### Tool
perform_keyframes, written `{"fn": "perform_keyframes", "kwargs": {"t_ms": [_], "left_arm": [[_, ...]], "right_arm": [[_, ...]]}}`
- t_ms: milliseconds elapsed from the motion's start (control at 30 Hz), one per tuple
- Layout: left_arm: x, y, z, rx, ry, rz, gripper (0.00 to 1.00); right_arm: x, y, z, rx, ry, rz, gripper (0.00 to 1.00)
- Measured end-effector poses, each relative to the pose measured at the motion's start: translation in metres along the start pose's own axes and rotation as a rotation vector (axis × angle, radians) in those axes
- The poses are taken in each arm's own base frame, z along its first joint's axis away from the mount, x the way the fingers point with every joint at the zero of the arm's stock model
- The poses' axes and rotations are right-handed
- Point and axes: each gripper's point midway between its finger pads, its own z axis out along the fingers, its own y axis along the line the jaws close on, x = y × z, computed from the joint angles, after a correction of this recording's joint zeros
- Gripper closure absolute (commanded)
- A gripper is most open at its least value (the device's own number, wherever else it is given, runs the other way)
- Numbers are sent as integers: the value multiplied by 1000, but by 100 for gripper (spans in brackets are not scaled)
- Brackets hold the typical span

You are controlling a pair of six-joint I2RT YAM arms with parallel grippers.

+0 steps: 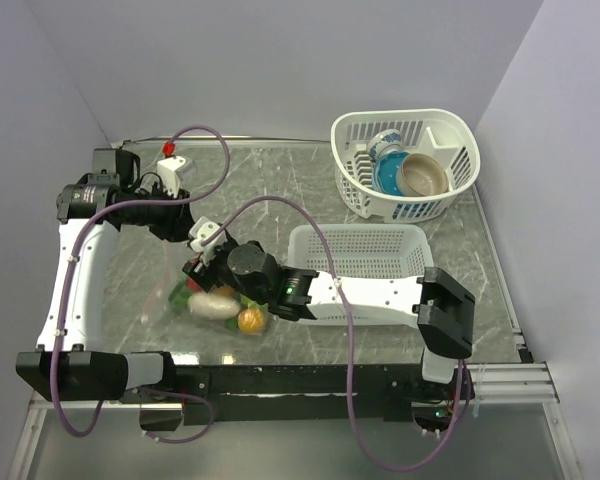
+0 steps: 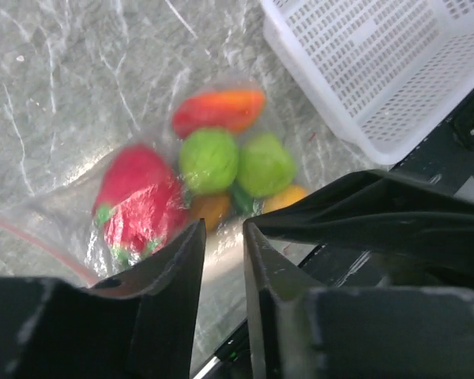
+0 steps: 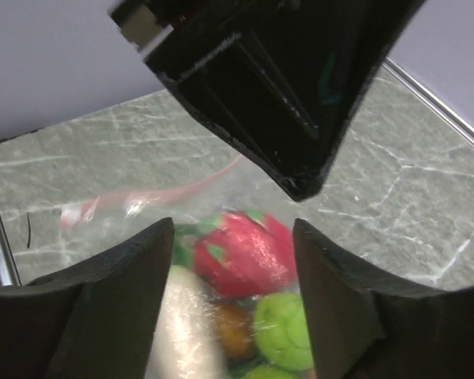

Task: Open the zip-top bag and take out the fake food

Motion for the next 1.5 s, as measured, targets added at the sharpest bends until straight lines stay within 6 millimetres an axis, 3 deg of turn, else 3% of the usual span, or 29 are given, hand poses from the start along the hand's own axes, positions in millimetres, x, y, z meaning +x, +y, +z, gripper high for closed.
{"fn": "perform_keyframes", "kwargs": {"t_ms": [33, 100, 133, 167, 200, 300, 400, 567, 667, 767, 933, 1033, 1133, 1167, 1267, 1333, 1400, 1500], "left_arm": [[-2, -2, -2, 4, -4, 2, 53], [-8, -4, -6, -2, -21, 14, 46], [-9, -4, -8, -10, -29, 21, 44], [-9, -2, -9, -23, -29, 28, 41], [-8, 1, -9, -43, -32, 37, 37], [6, 17, -5, -123, -18, 67, 26], [33, 45, -1, -206, 19, 34, 24], [56, 122, -9, -343, 37, -124, 28], [70, 159, -7, -342, 59, -210, 26], [94, 178, 0, -311, 97, -261, 26], [129, 171, 25, -197, 155, -296, 24], [142, 173, 45, -117, 176, -344, 22], [155, 178, 65, -35, 201, -400, 25], [160, 179, 71, -4, 209, -418, 26], [170, 180, 83, 48, 226, -438, 29], [175, 176, 87, 86, 232, -450, 29], [176, 171, 87, 109, 232, -446, 33], [176, 165, 88, 129, 226, -442, 56]], "right_arm": [[0, 0, 2, 0, 1, -1, 47], [5, 2, 3, -5, 18, -2, 48], [8, 2, 2, -8, 29, -4, 44], [10, 3, 2, -10, 38, -6, 30], [12, 4, 1, -18, 46, -6, 23], [25, 12, -6, -73, 90, -22, 12], [44, 22, -16, -120, 149, -42, 9], [67, 44, -20, -166, 219, -59, 8], [97, 58, -15, -181, 285, -61, 8], [133, 62, -21, -184, 373, -62, 8], [175, 56, -41, -148, 487, -40, 12], [185, 51, -46, -93, 520, -5, 16], [190, 43, -49, -30, 535, 28, 26], [192, 40, -50, -3, 539, 37, 35], [199, 28, -52, 71, 561, 51, 49], [205, 12, -50, 129, 582, 78, 53], [210, -8, -46, 178, 597, 117, 54], [216, -41, -42, 252, 610, 166, 52]]}}
